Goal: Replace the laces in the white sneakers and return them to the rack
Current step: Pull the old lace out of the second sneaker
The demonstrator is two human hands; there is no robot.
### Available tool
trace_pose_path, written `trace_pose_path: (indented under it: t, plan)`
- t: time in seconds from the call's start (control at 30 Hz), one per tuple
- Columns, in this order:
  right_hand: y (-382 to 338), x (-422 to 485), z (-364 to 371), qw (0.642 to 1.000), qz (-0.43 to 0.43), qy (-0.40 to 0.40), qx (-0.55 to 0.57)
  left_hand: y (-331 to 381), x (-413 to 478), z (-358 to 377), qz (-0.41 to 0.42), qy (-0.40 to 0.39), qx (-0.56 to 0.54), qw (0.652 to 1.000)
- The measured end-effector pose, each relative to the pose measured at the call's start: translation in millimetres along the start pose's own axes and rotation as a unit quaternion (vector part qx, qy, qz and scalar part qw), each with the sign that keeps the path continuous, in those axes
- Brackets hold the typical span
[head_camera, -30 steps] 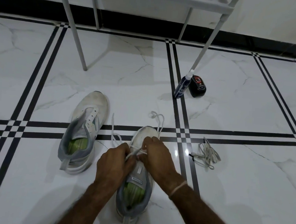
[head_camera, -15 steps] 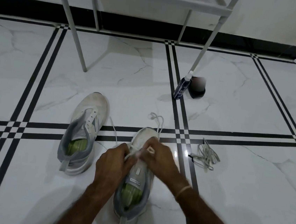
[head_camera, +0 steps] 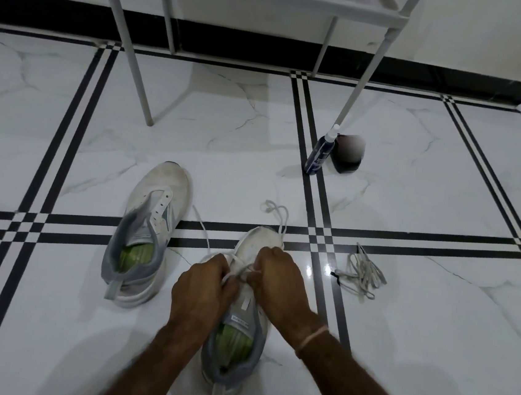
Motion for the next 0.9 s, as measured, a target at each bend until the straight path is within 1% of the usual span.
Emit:
trace_pose_path:
  t: [0.1,0.13,0.17,0.2,0.23,0.27,0.3,0.33,0.37,0.4,0.43,0.47,0.5,0.53,0.57,0.6,0.63,0.67,0.7,0.73,0.77,0.8,0.83,0.87,0.9]
  plan:
    - [-7,6,11,0.996,-0.002,-0.021,-0.086,3,-2,0,-0.003,-0.001,0.002,1.000]
    - [-6,5,16,0.998,0.002,-0.022,-0.051,2,-2,-1,-0.002,0.003,0.002,1.000]
    - [-4,5,13,0.999,0.015,-0.018,0.049,1,-3,-2,0.002,0.010,0.000,1.000]
    - [1,5,5,0.975,0.070,-0.007,0.213,-2,-2,-3,0.007,0.019,-0.005,1.000]
    - [6,3,-3,0.910,0.135,-0.003,0.392,-5,-2,-4,0.010,0.024,-0.010,1.000]
    - [8,0,-12,0.814,0.192,0.012,0.548,-7,-1,-7,0.012,0.026,-0.012,1.000]
    - [11,-3,-18,0.749,0.222,0.028,0.624,-9,1,-8,0.013,0.025,-0.011,1.000]
    - [13,-4,-21,0.729,0.227,0.032,0.645,-9,2,-9,0.013,0.023,-0.007,1.000]
    - [16,-4,-24,0.774,0.209,0.034,0.597,-9,2,-9,0.013,0.022,-0.004,1.000]
    - [15,-3,-24,0.857,0.164,0.020,0.487,-8,3,-8,0.011,0.021,-0.001,1.000]
    - [12,-2,-21,0.931,0.106,-0.007,0.349,-5,2,-8,0.007,0.020,-0.001,1.000]
    - [8,1,-13,0.974,0.055,-0.038,0.216,-2,2,-8,0.003,0.020,-0.002,1.000]
    - [2,4,-3,0.991,0.022,-0.073,0.111,0,2,-7,0.000,0.019,0.000,1.000]
    - [-1,7,6,0.995,0.005,-0.098,0.029,2,2,-7,-0.002,0.018,0.004,1.000]
    - [-4,10,11,0.995,-0.004,-0.101,-0.025,3,2,-7,-0.004,0.016,0.008,1.000]
    - [-5,12,14,0.995,-0.010,-0.091,-0.031,3,2,-8,-0.005,0.016,0.009,1.000]
    - [-2,12,14,0.997,0.003,-0.071,0.035,1,1,-8,-0.005,0.016,0.007,1.000]
    - [1,12,6,0.980,0.061,-0.043,0.182,-2,2,-9,-0.003,0.019,0.004,1.000]
    - [7,10,-5,0.911,0.152,-0.010,0.383,-4,2,-10,-0.001,0.024,0.001,1.000]
    - [11,7,-11,0.794,0.218,0.025,0.567,-7,2,-11,-0.001,0.029,0.001,1.000]
    - [14,3,-14,0.692,0.258,0.049,0.673,-8,2,-11,-0.001,0.031,-0.001,1.000]
    - [17,-1,-17,0.652,0.274,0.062,0.704,-10,3,-11,-0.001,0.029,-0.004,1.000]
    - [21,-3,-21,0.691,0.267,0.063,0.668,-10,4,-9,-0.001,0.026,-0.004,1.000]
    - [22,-2,-23,0.780,0.228,0.054,0.580,-9,3,-8,0.000,0.023,0.000,1.000]
    - [18,-1,-23,0.876,0.163,0.023,0.453,-7,3,-7,0.001,0.022,-0.001,1.000]
Point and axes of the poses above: each hand's wrist, its own x-axis towards the middle knuckle, its own z-axis out of the palm, y = z × x, the point moved 4 cm from there along x, towards the middle knuckle, and after that the axes turned 4 degrees about -z, right-handed, at the moved point
